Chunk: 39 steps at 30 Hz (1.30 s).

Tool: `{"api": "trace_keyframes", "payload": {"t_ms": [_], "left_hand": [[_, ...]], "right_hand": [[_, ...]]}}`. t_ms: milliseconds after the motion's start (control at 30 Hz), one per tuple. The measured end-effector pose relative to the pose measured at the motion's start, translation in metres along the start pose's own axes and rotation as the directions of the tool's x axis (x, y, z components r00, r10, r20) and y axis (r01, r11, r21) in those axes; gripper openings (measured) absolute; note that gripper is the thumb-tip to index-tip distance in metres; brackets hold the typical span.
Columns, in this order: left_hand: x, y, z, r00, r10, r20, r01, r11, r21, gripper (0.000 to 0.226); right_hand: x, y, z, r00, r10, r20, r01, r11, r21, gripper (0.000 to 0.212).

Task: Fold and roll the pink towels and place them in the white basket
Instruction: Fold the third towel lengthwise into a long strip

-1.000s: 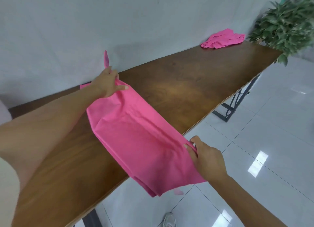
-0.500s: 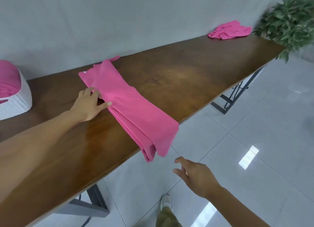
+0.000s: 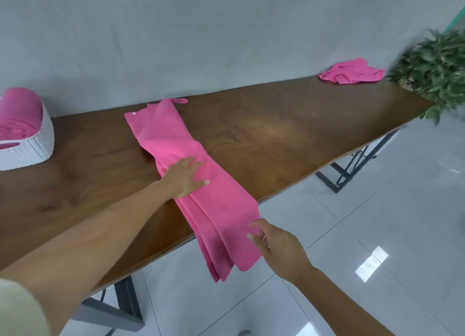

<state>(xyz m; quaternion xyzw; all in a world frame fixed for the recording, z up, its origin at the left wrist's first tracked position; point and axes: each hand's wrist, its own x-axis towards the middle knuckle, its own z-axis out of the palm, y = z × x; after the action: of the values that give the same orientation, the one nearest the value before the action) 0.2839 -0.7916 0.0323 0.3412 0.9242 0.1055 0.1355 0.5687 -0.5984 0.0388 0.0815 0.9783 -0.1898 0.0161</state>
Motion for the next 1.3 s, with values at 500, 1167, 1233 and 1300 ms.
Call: {"api": "trace_keyframes", "payload": {"t_ms": [500, 1167, 1233, 1300], "left_hand": [[-0.039, 0.034, 0.038, 0.995, -0.096, 0.004, 0.095, 0.99, -0.105, 0.132], [-0.087, 0.02, 0.001, 0.65, -0.537, -0.539, 0.31, 0.834, -0.457, 0.015], [-0.077, -0.001, -0.011, 0.6, -0.634, -0.488, 0.363, 0.759, -0.54, 0.013], [-0.064, -0.025, -0.02, 0.566, -0.728, -0.388, 0.43, 0.662, -0.614, 0.019]], "right_hand": [[0.072, 0.076, -0.037, 0.954, -0.299, -0.031, 0.299, 0.954, 0.027, 0.04], [0.164, 0.07, -0.03, 0.87, -0.489, 0.059, 0.48, 0.869, 0.122, 0.042], [0.176, 0.061, -0.03, 0.872, -0.486, 0.056, 0.477, 0.871, 0.12, 0.031], [0.189, 0.051, -0.031, 0.881, -0.47, 0.047, 0.461, 0.877, 0.134, 0.026]]}}
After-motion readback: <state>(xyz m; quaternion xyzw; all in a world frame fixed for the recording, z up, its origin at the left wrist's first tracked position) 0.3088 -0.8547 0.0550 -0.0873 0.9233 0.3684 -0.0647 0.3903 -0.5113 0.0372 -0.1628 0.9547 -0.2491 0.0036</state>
